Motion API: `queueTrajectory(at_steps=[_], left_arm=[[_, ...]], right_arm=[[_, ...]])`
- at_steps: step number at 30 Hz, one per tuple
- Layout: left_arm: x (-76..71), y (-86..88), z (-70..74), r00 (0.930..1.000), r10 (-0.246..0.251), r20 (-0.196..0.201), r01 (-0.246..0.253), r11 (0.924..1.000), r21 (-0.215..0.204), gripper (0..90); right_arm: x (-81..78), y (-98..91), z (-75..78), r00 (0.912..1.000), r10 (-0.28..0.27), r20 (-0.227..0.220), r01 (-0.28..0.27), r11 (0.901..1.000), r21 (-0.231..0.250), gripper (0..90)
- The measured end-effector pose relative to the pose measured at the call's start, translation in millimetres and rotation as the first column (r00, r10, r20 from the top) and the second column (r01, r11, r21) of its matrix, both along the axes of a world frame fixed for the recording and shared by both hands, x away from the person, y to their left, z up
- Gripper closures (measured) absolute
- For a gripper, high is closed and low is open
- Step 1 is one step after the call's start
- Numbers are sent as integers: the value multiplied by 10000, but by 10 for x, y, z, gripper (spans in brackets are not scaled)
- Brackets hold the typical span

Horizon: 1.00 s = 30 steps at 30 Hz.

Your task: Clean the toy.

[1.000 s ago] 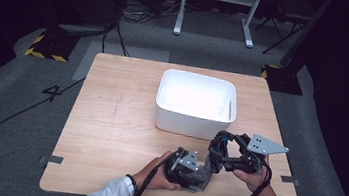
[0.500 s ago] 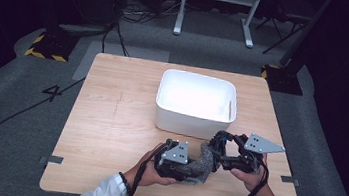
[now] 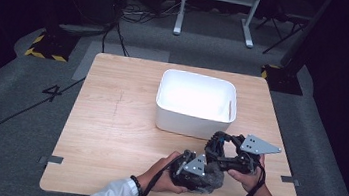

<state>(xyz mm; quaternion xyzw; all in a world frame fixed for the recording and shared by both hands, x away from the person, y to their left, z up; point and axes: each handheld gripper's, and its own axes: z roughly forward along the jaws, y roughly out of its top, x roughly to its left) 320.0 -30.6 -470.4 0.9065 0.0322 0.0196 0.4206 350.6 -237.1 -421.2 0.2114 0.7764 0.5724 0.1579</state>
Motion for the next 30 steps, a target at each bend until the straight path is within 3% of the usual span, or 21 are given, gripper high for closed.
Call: queueTrajectory(at_steps=[5, 11, 14, 19, 22, 26, 28, 30], left_arm=[[5, -56, -131, 10000, 8, 54, -14, 9928, 1196, 682], [159, 114, -150, 9984, 551, -132, -531, 9914, 1192, 680], [288, 296, -132, 9926, 1175, -302, -1142, 9889, 951, 680], [422, 550, -48, 9763, 2102, -507, -2080, 9771, 448, 682], [470, 678, 37, 9648, 2568, -565, -2578, 9661, -121, 683], [532, 821, 148, 9459, 3156, -751, -3218, 9422, -936, 686], [548, 848, 194, 9416, 3278, -778, -3354, 9336, -1261, 686], [548, 823, 219, 9426, 3253, -756, -3329, 9331, -1359, 686]], right_arm=[[-39, 5, 47, 9997, 239, 112, -241, 9996, 159, 254], [-62, -54, 100, 9993, 293, 246, -304, 9986, 431, 254], [-54, -97, 109, 9990, 392, 206, -405, 9972, 629, 254], [-49, -110, 98, 9977, 667, 124, -674, 9953, 701, 253], [-65, -81, 88, 9956, 936, 88, -940, 9937, 617, 253], [-91, -31, 66, 9887, 1497, -57, -1491, 9871, 585, 253], [-108, 16, 35, 9842, 1762, -155, -1753, 9833, 485, 253], [-117, 68, 0, 9774, 2106, -195, -2097, 9769, 413, 253]])
